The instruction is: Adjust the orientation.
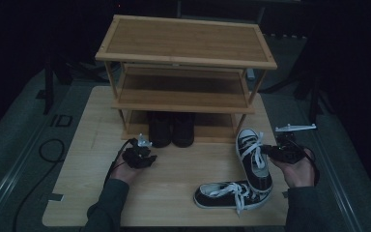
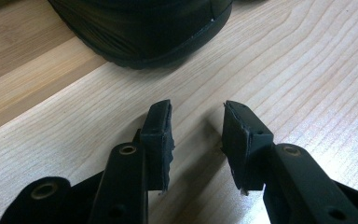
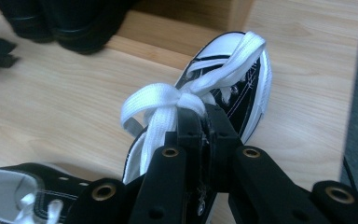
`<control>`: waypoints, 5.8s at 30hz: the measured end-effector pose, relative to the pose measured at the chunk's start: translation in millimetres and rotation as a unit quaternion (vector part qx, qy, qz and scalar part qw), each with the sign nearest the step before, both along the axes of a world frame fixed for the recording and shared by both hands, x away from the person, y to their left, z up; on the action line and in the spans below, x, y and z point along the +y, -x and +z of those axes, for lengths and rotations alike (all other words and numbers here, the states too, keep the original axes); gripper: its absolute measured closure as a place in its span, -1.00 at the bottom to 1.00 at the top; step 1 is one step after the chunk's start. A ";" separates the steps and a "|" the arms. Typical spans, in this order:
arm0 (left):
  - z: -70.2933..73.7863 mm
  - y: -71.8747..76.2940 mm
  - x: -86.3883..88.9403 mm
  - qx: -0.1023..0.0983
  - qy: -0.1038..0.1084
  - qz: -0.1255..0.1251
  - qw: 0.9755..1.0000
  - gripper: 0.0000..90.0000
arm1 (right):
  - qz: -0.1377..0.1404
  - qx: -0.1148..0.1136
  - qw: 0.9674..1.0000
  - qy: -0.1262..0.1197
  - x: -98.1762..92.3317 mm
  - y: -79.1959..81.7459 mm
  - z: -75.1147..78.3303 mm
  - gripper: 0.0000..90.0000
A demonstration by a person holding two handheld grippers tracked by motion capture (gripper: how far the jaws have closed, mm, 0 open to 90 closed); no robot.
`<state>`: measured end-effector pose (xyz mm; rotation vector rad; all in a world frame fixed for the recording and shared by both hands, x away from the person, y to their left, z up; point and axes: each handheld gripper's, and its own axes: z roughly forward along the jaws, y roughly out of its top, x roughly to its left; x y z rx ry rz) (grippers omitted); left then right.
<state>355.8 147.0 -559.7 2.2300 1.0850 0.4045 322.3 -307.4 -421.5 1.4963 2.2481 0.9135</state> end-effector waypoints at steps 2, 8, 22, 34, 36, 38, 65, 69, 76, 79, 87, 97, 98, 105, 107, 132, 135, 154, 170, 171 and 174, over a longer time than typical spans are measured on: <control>0.1 -0.1 0.0 0.000 0.000 0.000 1.000 0.40 | 0.010 0.000 1.000 0.002 5.1 -0.6 -0.3 0.93; 0.1 -0.2 0.2 0.000 -0.001 -0.001 1.000 0.40 | 0.034 -0.010 0.999 -0.005 19.7 -7.9 0.8 0.93; -0.3 -0.6 0.5 -0.002 0.001 0.001 1.000 0.40 | 0.080 -0.028 0.996 -0.014 59.4 -30.3 -5.9 0.93; -0.2 -1.3 1.0 -0.001 0.001 0.001 1.000 0.40 | 0.094 -0.040 0.995 -0.018 89.3 -47.1 -24.3 0.93; -0.2 -1.3 1.0 -0.001 0.001 0.001 1.000 0.40 | 0.091 -0.041 0.995 -0.021 91.0 -48.7 -28.5 0.93; -0.2 -1.3 1.0 -0.001 0.000 0.001 1.000 0.40 | 0.093 -0.042 0.995 -0.018 91.5 -50.2 -33.4 0.93; -0.5 -0.9 0.7 -0.002 0.001 0.004 1.000 0.40 | 0.055 -0.063 0.997 0.002 64.7 -67.7 -62.4 0.92; -0.5 -1.1 0.5 -0.002 0.003 0.005 1.000 0.40 | 0.059 -0.057 0.997 0.011 63.8 -68.0 -64.1 0.91; -0.5 -1.1 0.2 -0.002 0.002 0.006 1.000 0.40 | 0.071 -0.051 0.996 0.023 58.7 -59.9 -67.9 0.79; -0.4 -1.2 0.1 -0.001 0.003 0.006 1.000 0.40 | 0.072 -0.057 0.995 0.032 57.6 -53.4 -63.1 0.59; -0.3 -1.3 -0.2 -0.001 0.002 0.007 1.000 0.40 | 0.072 -0.071 0.995 0.026 50.7 -31.9 -46.1 0.35; -0.4 -1.2 -0.1 -0.002 0.003 0.007 1.000 0.40 | 0.112 -0.059 0.991 0.038 72.6 -17.8 -55.8 0.30; -0.5 -1.2 0.0 -0.002 0.003 0.007 1.000 0.40 | 0.105 -0.055 0.992 0.039 73.9 -19.9 -58.2 0.28; -0.6 -1.2 0.2 -0.002 0.004 0.007 1.000 0.40 | 0.076 -0.012 0.996 0.042 78.0 -38.6 -74.0 0.27; -0.7 -1.1 0.2 -0.003 0.004 0.007 1.000 0.40 | 0.079 -0.003 0.996 0.041 81.6 -42.1 -78.2 0.33; -0.7 -1.4 0.0 -0.003 0.004 0.008 1.000 0.40 | 0.135 -0.015 0.990 0.023 103.0 -35.2 -79.5 0.83; -0.7 -1.7 0.4 -0.003 0.004 0.006 1.000 0.40 | 0.148 -0.018 0.989 0.025 99.4 -30.5 -75.1 0.54; -0.3 -2.2 -0.2 -0.001 0.003 0.008 1.000 0.40 | 0.154 -0.039 0.987 0.012 58.5 8.4 -49.8 0.16; -0.4 -2.0 -0.4 -0.001 0.002 0.009 1.000 0.40 | 0.111 -0.010 0.993 0.024 20.1 34.1 -65.5 0.35; -0.4 -2.0 -0.5 -0.002 0.003 0.010 1.000 0.40 | 0.109 -0.003 0.994 0.025 16.7 36.3 -67.7 0.35; -0.5 -1.9 -0.4 -0.002 0.003 0.010 1.000 0.40 | 0.106 0.014 0.994 0.038 12.4 38.0 -73.7 0.35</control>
